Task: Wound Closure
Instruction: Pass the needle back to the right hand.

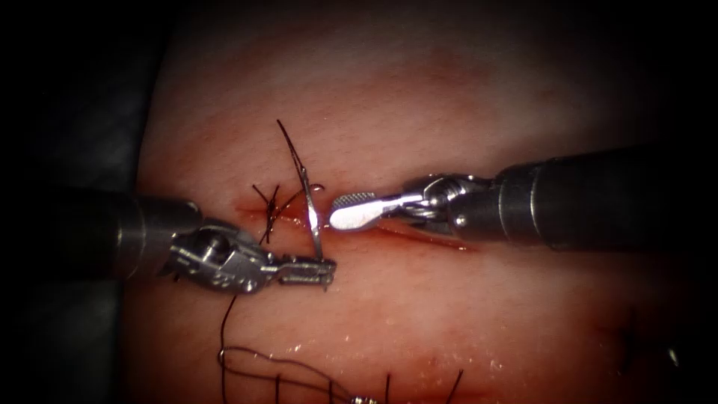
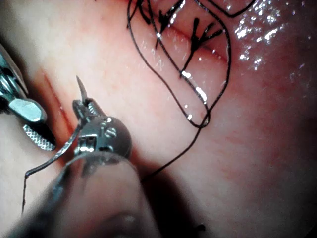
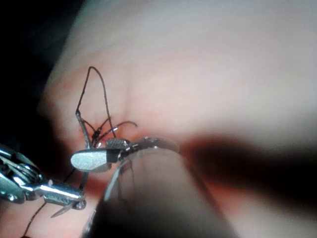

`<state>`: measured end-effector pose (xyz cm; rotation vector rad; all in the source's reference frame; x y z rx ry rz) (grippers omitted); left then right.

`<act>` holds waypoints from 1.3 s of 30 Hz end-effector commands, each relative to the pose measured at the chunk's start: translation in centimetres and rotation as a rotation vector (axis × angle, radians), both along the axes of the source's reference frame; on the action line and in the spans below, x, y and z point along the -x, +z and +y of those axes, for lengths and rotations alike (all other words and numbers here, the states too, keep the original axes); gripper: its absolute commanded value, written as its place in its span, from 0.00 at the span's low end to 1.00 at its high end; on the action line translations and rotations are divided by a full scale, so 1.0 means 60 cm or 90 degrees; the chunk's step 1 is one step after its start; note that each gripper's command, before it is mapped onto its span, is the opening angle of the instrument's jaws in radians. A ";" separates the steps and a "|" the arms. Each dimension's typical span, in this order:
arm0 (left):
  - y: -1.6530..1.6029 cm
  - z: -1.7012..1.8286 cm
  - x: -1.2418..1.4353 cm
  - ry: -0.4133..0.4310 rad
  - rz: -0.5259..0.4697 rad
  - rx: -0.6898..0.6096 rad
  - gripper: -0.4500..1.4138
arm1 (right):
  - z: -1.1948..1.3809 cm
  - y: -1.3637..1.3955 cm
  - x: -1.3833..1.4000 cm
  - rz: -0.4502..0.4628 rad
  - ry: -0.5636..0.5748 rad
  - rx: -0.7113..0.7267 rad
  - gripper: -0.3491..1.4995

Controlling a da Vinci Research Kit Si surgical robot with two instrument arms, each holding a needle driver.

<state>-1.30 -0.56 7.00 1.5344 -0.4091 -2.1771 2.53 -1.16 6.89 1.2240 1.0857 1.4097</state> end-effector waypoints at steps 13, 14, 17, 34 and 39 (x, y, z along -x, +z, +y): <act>-0.0008 -0.0012 0.0013 0.012 -0.004 0.026 0.00 | -0.0009 0.0011 -0.0058 0.020 -0.007 -0.003 0.78; -0.0008 -0.0012 0.0013 0.012 -0.004 0.026 0.00 | -0.0010 0.0011 -0.0059 0.022 -0.008 -0.006 0.78; -0.0008 -0.0012 0.0013 0.012 -0.004 0.026 0.00 | -0.0016 0.0011 -0.0068 0.027 -0.011 -0.007 0.78; -0.0019 -0.0021 0.0016 0.015 -0.006 0.029 0.00 | -0.0008 0.0024 -0.0073 -0.020 0.016 -0.001 0.00; -0.0025 -0.0022 0.0014 0.010 -0.010 0.010 0.22 | 0.0001 0.0031 -0.0061 -0.047 0.034 -0.001 0.00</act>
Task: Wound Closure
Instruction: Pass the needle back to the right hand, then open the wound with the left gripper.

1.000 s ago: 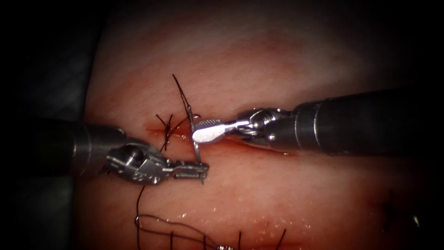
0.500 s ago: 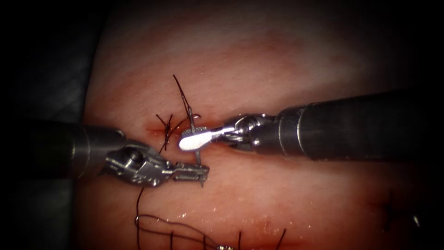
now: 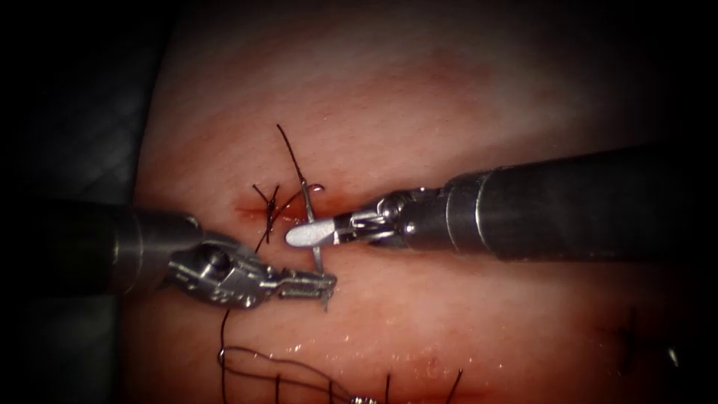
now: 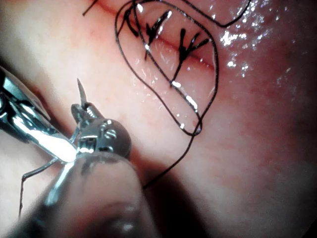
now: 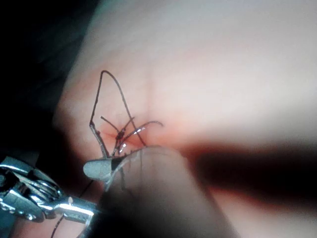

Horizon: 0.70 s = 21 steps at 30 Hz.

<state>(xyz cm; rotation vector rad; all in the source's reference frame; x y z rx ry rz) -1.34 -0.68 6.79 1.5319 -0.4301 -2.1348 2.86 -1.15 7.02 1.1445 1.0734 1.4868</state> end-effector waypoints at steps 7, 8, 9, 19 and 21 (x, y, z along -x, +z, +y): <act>-0.0002 0.0001 -0.0014 -0.075 -0.023 -0.200 0.67 | 0.0013 0.0019 0.0033 -0.024 0.035 0.018 0.00; -0.0003 0.0001 -0.0017 -0.077 -0.024 -0.210 0.67 | 0.0014 0.0020 0.0037 -0.024 0.041 0.022 0.00; -0.0003 0.0001 -0.0020 -0.077 -0.024 -0.214 0.67 | 0.0015 0.0021 0.0041 -0.026 0.049 0.022 0.00; 0.0054 0.0043 -0.0028 -0.173 0.154 -0.395 0.21 | 0.0022 0.0017 0.0072 -0.045 0.088 0.118 0.00; 0.0066 0.0050 -0.0026 -0.173 0.181 -0.409 0.20 | 0.0028 0.0012 0.0080 -0.044 0.101 0.135 0.00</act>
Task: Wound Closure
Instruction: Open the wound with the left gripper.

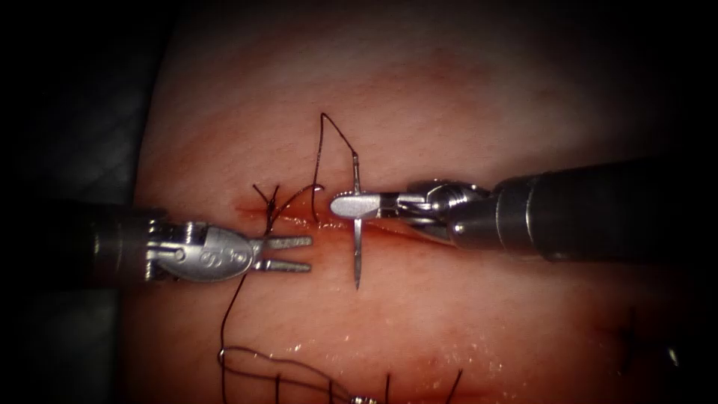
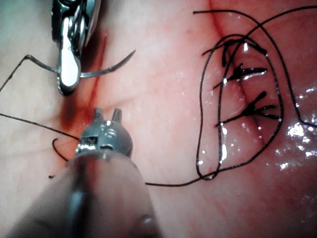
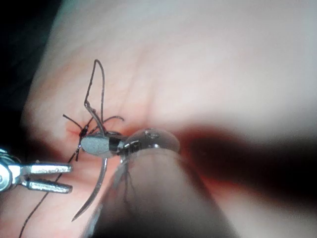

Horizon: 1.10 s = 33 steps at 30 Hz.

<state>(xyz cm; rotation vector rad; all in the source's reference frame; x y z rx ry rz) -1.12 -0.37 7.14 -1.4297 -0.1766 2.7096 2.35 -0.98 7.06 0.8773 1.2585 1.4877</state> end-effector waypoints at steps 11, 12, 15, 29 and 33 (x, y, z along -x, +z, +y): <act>0.0113 0.0025 0.0004 0.004 0.152 -0.079 0.01 | -0.0019 -0.0020 -0.0005 0.010 0.006 0.050 0.00; 0.0118 0.0027 0.0005 0.007 0.159 -0.078 0.02 | -0.0021 -0.0022 -0.0006 0.011 0.008 0.050 0.00; 0.0131 0.0038 0.0006 0.010 0.175 -0.081 0.00 | -0.0024 -0.0025 -0.0008 0.010 0.006 0.057 0.00; 0.0226 0.0044 -0.0001 0.083 0.326 -0.169 0.00 | -0.0012 -0.0015 -0.0010 -0.015 0.007 0.125 0.00; 0.0240 0.0047 0.0005 0.092 0.342 -0.172 0.00 | 0.0002 0.0003 -0.0024 -0.042 0.024 0.158 0.00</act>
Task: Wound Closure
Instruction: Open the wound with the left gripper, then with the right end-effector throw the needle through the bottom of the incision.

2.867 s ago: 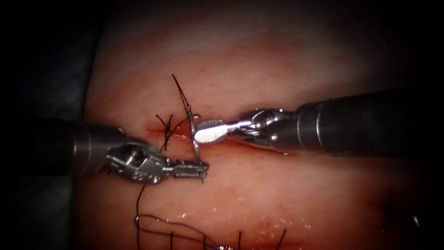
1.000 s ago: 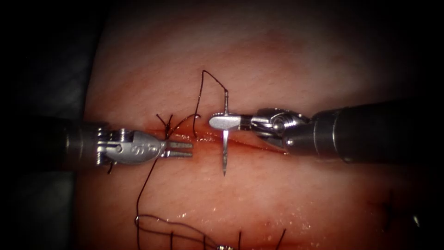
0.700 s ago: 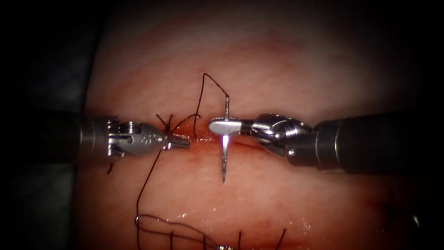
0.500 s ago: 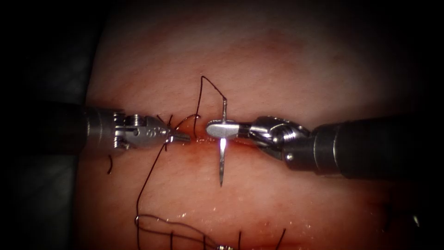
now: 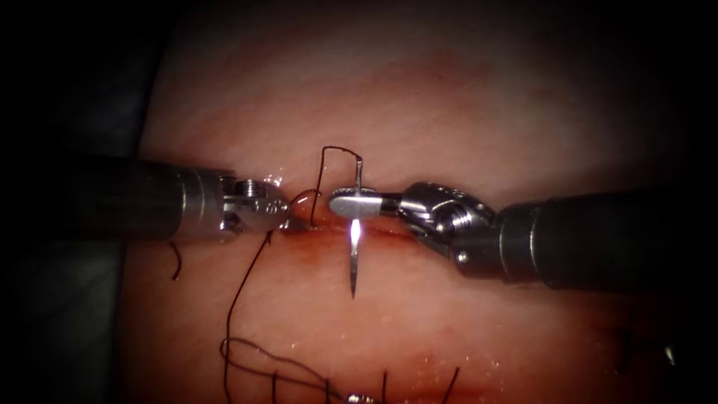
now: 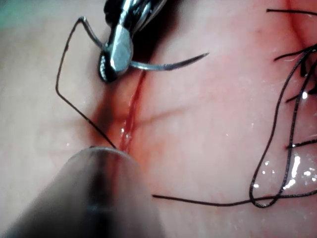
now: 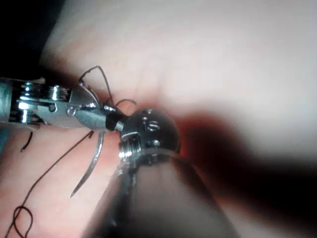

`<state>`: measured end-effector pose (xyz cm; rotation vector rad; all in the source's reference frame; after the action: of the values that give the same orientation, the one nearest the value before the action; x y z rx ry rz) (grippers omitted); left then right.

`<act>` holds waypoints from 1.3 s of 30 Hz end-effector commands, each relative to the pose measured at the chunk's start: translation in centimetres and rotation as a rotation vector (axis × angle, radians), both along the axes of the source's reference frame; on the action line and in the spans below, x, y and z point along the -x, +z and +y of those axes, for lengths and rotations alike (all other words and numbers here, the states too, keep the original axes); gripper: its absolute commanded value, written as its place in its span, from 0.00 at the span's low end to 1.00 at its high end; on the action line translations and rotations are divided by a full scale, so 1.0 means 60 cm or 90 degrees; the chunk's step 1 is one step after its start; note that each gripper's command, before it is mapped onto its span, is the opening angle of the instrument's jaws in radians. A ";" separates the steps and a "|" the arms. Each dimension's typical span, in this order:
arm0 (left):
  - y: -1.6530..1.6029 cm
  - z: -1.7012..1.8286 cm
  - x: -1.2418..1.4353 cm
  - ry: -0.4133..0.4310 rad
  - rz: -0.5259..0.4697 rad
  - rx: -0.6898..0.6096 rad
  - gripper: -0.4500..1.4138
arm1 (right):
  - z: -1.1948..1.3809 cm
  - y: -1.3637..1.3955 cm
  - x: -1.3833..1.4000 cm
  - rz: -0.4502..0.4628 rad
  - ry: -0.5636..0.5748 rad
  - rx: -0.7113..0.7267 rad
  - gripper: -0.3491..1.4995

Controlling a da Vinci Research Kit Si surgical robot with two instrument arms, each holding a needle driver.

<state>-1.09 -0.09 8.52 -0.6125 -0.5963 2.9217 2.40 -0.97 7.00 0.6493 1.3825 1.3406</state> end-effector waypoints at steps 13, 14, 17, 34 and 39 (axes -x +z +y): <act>0.0001 -0.0015 0.0014 -0.032 0.003 -0.032 0.29 | 0.0031 0.0081 -0.0053 -0.120 0.018 0.183 0.00; 0.0001 -0.0015 0.0013 -0.031 0.002 -0.032 0.26 | 0.0032 0.0084 -0.0055 -0.129 0.019 0.193 0.00; 0.0001 -0.0016 0.0009 -0.036 0.004 -0.034 0.27 | 0.0038 0.0090 -0.0054 -0.156 0.022 0.236 0.00; -0.0008 -0.0031 0.0008 -0.046 0.009 -0.037 0.28 | 0.0034 0.0125 -0.0061 -0.280 0.012 0.404 0.00; -0.0011 -0.0034 0.0010 -0.048 0.008 -0.038 0.28 | 0.0017 0.0144 -0.0073 -0.292 0.004 0.419 0.00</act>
<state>-1.10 -0.29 8.39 -0.5968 -0.6381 2.8217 2.78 -0.85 7.82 -0.1069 1.3257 0.8741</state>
